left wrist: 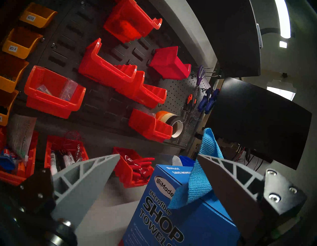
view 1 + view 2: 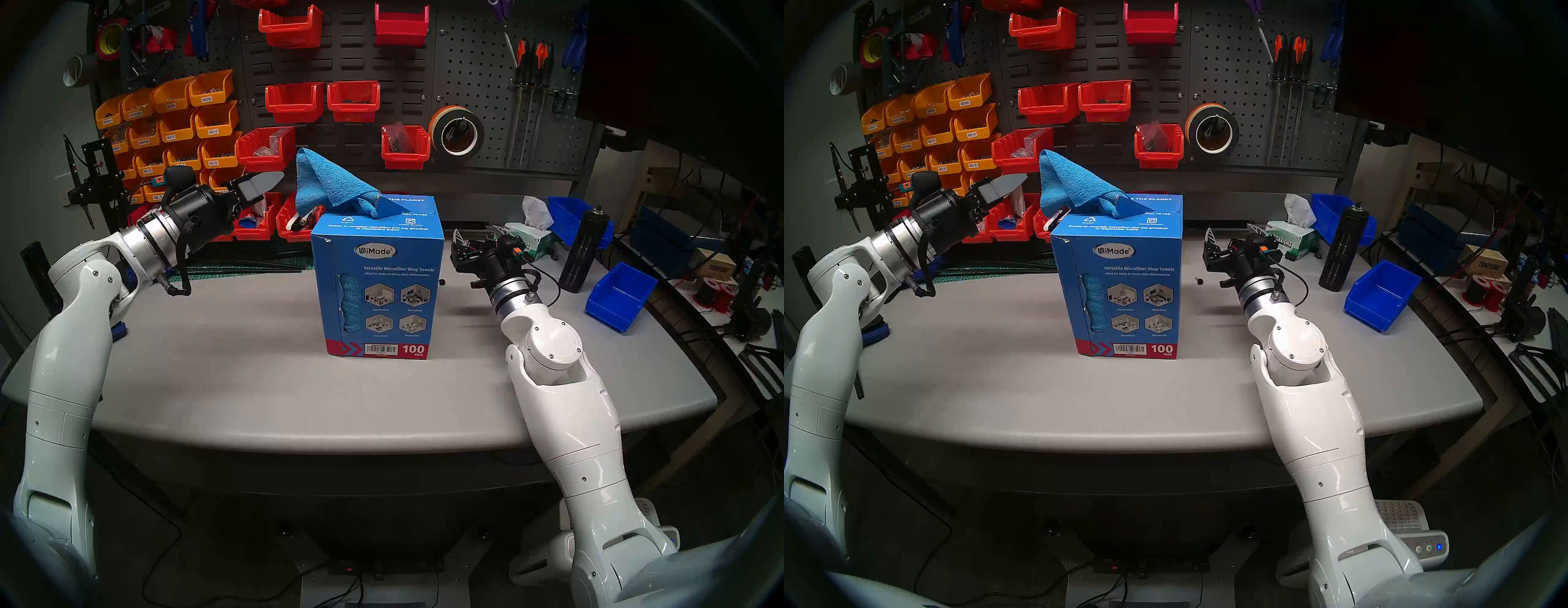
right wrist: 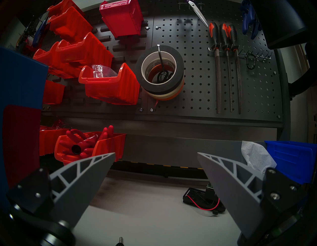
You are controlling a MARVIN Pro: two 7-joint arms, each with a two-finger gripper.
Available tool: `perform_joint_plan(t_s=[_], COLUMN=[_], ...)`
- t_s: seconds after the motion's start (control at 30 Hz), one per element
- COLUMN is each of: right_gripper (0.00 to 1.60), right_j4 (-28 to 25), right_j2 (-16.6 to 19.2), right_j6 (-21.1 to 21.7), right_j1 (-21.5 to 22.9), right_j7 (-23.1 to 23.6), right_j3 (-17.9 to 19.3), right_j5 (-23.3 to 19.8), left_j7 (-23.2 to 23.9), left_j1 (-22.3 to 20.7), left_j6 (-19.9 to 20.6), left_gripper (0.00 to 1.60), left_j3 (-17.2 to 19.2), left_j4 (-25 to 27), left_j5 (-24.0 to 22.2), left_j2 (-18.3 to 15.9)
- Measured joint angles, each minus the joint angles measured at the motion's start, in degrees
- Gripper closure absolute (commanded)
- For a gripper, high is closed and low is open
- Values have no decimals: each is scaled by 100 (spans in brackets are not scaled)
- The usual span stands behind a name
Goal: Take out a shop towel
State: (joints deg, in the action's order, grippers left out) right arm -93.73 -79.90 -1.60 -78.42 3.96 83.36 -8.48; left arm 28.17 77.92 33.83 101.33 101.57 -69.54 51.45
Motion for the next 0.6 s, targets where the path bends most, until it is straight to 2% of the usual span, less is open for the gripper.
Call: perform_joint_plan(t_s=[0.2,0.6], right_gripper=[0,0], right_j4=[0,0], right_j2=[0,0], right_j6=[0,0], right_j1=[0,0], right_j7=[0,0], right_j3=[0,0], right_j5=[0,0], left_j7=[-226,-511], left_j1=[4,54], left_j6=[86,-24], left_gripper=[0,0], left_j3=[-19,-17], left_j4=[3,101], left_j5=[-1,158], left_j2=[75,172])
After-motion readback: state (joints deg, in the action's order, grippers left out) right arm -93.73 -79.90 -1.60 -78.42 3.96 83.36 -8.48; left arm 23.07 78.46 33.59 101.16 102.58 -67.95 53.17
